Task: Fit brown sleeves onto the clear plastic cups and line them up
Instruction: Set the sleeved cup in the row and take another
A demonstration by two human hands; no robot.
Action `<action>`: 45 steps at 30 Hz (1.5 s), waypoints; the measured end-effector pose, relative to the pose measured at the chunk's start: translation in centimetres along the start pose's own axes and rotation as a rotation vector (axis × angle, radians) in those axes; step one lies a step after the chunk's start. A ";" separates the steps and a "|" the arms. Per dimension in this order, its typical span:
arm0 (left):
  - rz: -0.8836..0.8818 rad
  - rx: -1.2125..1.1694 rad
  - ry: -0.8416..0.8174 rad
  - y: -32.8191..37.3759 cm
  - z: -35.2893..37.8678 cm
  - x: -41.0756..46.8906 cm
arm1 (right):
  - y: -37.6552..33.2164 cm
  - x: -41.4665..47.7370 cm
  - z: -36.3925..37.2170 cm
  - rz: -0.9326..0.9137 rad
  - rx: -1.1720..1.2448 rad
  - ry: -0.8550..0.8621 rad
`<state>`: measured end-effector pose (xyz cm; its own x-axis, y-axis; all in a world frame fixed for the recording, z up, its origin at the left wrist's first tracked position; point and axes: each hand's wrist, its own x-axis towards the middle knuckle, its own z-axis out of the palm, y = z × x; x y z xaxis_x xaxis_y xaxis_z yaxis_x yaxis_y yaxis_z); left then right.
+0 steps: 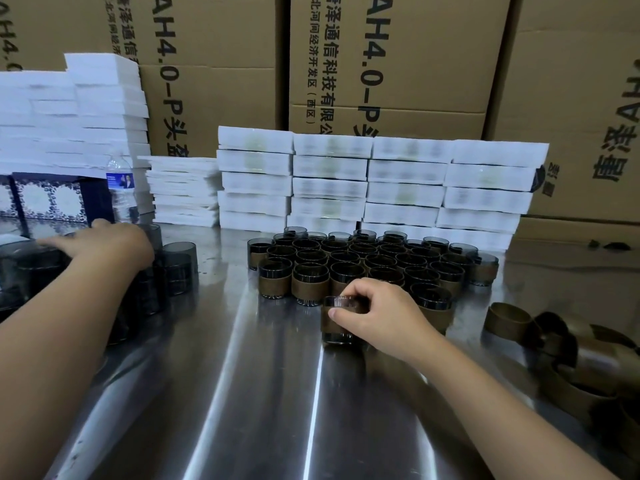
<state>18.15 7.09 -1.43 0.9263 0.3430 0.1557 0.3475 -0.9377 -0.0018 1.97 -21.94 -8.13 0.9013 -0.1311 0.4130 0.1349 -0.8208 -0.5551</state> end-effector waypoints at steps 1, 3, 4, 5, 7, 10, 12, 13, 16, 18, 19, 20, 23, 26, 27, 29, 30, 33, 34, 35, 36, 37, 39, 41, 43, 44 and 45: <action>0.011 -0.008 0.010 0.1 -0.1 0.0 | 0.0 0.0 0.0 -0.004 -0.011 -0.004; 0.027 -0.015 0.034 0.3 -0.3 -0.3 | 0.0 0.0 -0.1 -0.018 -0.034 -0.016; 0.037 -0.017 0.048 0.5 -0.4 -0.4 | 0.0 0.1 -0.1 -0.028 -0.046 -0.023; 0.052 -0.021 0.065 0.7 -0.6 -0.6 | -0.1 0.1 -0.1 -0.037 -0.057 -0.029; 0.081 -0.037 0.109 1.4 -1.0 -1.0 | 0.0 0.1 0.0 -0.046 -0.082 -0.037; 0.120 -0.063 0.150 2.8 -1.8 -2.4 | 0.2 0.0 0.0 -0.043 -0.106 -0.034; 0.204 -0.112 0.192 4.0 -2.3 -3.8 | 0.3 0.0 0.0 -0.042 -0.119 -0.033; 0.259 -0.163 0.214 4.6 -2.4 -4.6 | 0.3 0.1 0.0 -0.043 -0.125 -0.034; 0.455 -0.464 0.190 6.2 -2.3 -7.3 | 0.5 0.2 0.1 -0.053 -0.140 -0.045; 0.571 -0.738 0.100 7.1 -1.8 -9.3 | 0.6 0.2 0.3 -0.063 -0.155 -0.061; 0.603 -0.860 0.046 7.6 -1.5 -10.2 | 0.7 0.3 0.4 -0.067 -0.159 -0.071; 0.616 -0.953 -0.003 8.0 -1.1 -10.8 | 0.9 0.3 0.4 -0.072 -0.158 -0.082; 0.589 -1.075 -0.117 9.3 0.9 -11.8 | 1.3 0.4 0.7 -0.092 -0.127 -0.103; 0.548 -1.109 -0.116 9.9 3.0 -11.6 | 1.7 0.6 1.1 -0.098 -0.060 -0.102; 0.534 -1.113 -0.092 9.9 3.4 -11.4 | 1.8 0.7 1.3 -0.101 -0.048 -0.096; 0.495 -1.184 -0.056 9.8 3.8 -10.9 | 1.9 0.9 1.7 -0.104 -0.047 -0.075; 0.476 -1.252 -0.049 9.7 3.9 -10.7 | 2.0 1.0 1.8 -0.099 -0.064 -0.062; 0.422 -1.530 -0.200 9.6 4.0 -10.7 | 2.5 1.1 2.0 -0.097 -0.186 -0.020; 0.410 -1.644 -0.313 9.6 3.9 -10.8 | 2.7 1.2 2.0 -0.100 -0.216 -0.008; 0.401 -1.739 -0.435 9.7 3.8 -10.9 | 2.8 1.2 2.1 -0.094 -0.224 0.000; 0.398 -1.805 -0.545 9.8 3.7 -11.0 | 2.9 1.3 2.2 -0.080 -0.212 0.004; 0.401 -1.840 -0.634 9.8 3.7 -11.0 | 3.1 1.4 2.3 -0.064 -0.190 0.005; 0.404 -1.858 -0.767 9.8 3.8 -11.1 | 3.7 1.7 2.6 -0.040 -0.159 0.005; 0.407 -1.877 -0.863 9.9 4.0 -11.3 | 4.5 1.8 2.6 -0.010 -0.116 -0.020; 0.394 -1.927 -0.938 10.1 4.1 -11.6 | 5.0 1.8 2.4 0.045 -0.046 -0.093; 0.374 -1.964 -0.968 10.2 4.2 -11.8 | 5.2 1.8 2.3 0.062 -0.029 -0.128; 0.353 -2.003 -0.992 10.3 4.2 -11.9 | 5.3 1.7 2.2 0.063 -0.038 -0.144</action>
<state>11.28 -6.39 -7.47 0.8765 -0.4812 -0.0107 0.2496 0.4355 0.8649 5.13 -25.28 -11.89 0.9574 -0.1040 0.2693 0.0634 -0.8341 -0.5479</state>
